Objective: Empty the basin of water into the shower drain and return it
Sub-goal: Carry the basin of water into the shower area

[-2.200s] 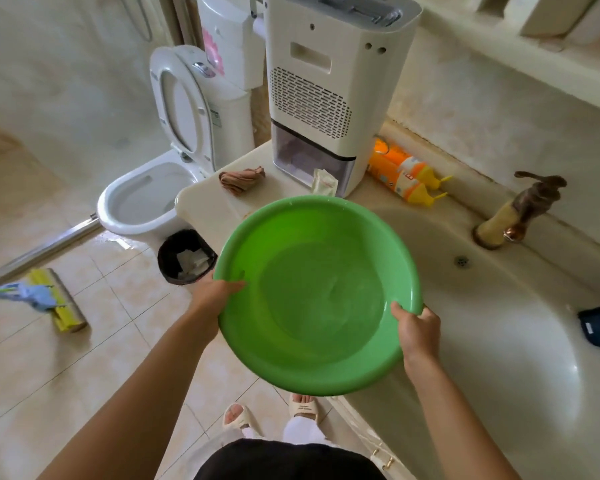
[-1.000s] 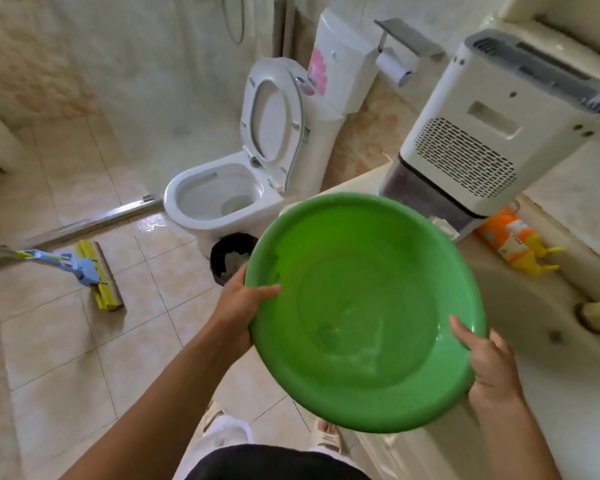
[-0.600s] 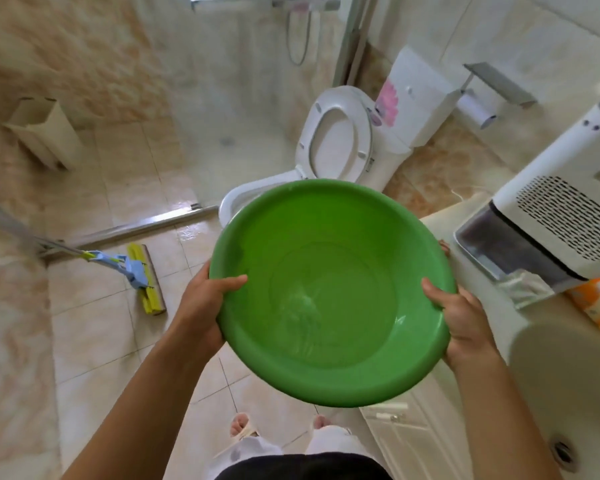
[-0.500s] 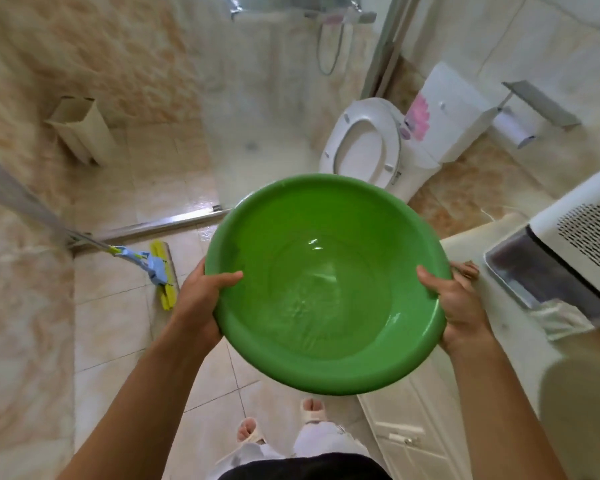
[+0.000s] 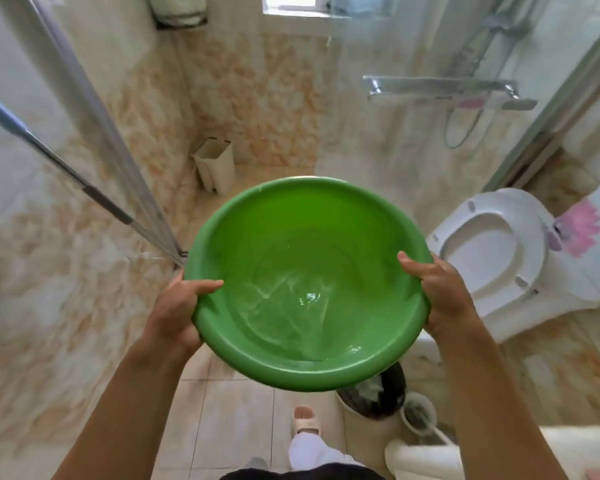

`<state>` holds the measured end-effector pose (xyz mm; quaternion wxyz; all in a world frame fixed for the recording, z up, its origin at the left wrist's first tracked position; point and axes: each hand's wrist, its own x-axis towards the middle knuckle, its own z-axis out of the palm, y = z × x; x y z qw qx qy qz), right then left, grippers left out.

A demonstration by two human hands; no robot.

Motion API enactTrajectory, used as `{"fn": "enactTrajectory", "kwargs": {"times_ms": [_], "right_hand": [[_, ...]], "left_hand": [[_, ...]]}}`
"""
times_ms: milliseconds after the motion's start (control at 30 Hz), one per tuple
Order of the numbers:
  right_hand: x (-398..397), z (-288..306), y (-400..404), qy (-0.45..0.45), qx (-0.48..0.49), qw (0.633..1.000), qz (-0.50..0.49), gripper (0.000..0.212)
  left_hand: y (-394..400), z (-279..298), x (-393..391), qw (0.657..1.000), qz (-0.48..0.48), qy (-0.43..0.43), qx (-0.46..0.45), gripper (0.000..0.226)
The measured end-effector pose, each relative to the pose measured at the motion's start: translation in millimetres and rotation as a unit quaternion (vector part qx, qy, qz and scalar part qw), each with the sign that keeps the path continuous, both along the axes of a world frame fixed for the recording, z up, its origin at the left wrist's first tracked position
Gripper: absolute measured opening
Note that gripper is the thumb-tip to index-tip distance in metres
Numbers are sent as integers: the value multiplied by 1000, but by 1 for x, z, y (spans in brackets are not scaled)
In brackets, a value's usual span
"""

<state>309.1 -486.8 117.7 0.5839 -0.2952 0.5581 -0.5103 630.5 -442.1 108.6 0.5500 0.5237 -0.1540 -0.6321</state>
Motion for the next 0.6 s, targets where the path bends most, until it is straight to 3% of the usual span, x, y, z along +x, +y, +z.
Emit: {"fn": "enactTrajectory", "kwargs": {"times_ms": [333, 600], "right_hand": [[56, 24, -142, -14, 1, 997, 82, 27], [100, 32, -201, -14, 8, 997, 77, 25]], "left_hand": [[-84, 23, 38, 997, 80, 3, -3, 40], [-144, 34, 85, 997, 73, -15, 7, 37]]}}
